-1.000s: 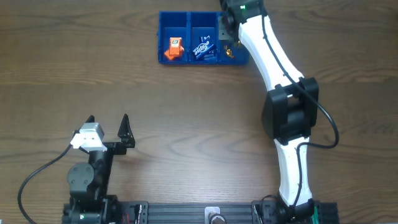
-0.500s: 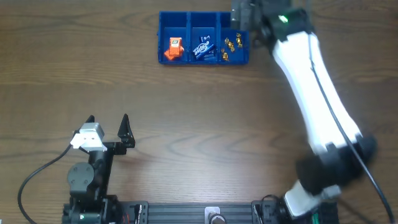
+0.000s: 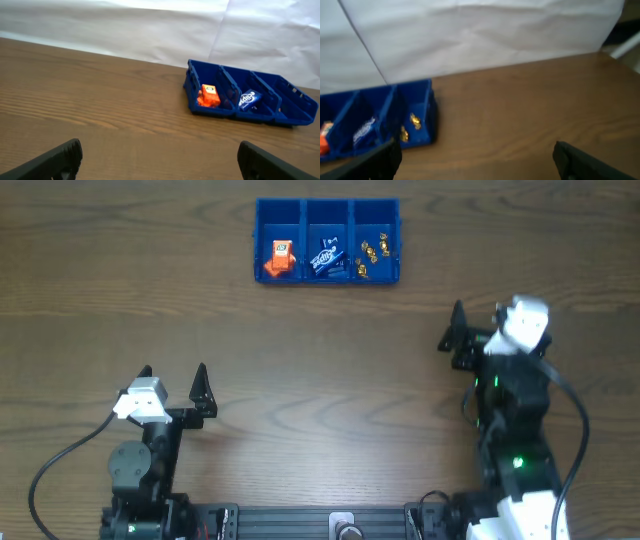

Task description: Sort Candies Into Trays

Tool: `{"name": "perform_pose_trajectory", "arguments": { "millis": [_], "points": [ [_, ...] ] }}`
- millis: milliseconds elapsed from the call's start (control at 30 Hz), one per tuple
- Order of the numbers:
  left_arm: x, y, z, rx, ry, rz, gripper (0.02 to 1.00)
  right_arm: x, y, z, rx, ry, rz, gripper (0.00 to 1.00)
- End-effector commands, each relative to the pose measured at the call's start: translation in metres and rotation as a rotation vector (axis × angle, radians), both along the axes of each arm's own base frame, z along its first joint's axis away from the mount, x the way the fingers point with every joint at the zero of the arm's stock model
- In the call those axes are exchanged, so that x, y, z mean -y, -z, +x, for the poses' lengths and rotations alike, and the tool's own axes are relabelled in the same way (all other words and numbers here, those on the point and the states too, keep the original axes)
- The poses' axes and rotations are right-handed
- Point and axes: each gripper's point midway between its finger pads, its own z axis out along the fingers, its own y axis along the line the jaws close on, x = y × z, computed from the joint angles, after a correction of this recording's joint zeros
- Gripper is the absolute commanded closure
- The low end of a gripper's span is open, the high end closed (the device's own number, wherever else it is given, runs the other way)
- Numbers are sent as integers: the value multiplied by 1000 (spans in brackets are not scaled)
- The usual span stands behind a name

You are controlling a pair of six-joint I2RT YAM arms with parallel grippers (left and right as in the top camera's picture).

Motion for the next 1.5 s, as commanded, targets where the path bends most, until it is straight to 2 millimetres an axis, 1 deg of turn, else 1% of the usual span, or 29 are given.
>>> {"name": "perform_pose_trajectory", "arguments": {
  "millis": [33,100,200,367,467,533,667,767,800,1500],
  "points": [
    [1,16,-1,-47,10,14,20,5,32,-23,99,1,2,3],
    [1,16,-1,-47,10,14,20,7,43,-32,125,-1,7,3],
    [1,16,-1,-47,10,14,23,10,52,-42,165,-1,13,3],
    [1,16,-1,-47,10,14,20,7,59,-50,227,-39,-15,3],
    [1,16,-1,-47,10,14,20,1,56,-56,252,-77,-50,3],
    [1,16,-1,-47,10,14,20,-7,60,-57,237,-131,-79,3],
    [1,16,-1,-47,10,14,20,-8,73,-57,185,-136,-78,3],
    [1,16,-1,-47,10,14,20,-16,78,-58,165,-195,-137,3],
    [1,16,-1,-47,10,14,20,-15,79,-58,160,-191,-139,3],
    [1,16,-1,-47,10,14,23,-14,79,-58,159,-183,-140,3]
  ]
}}
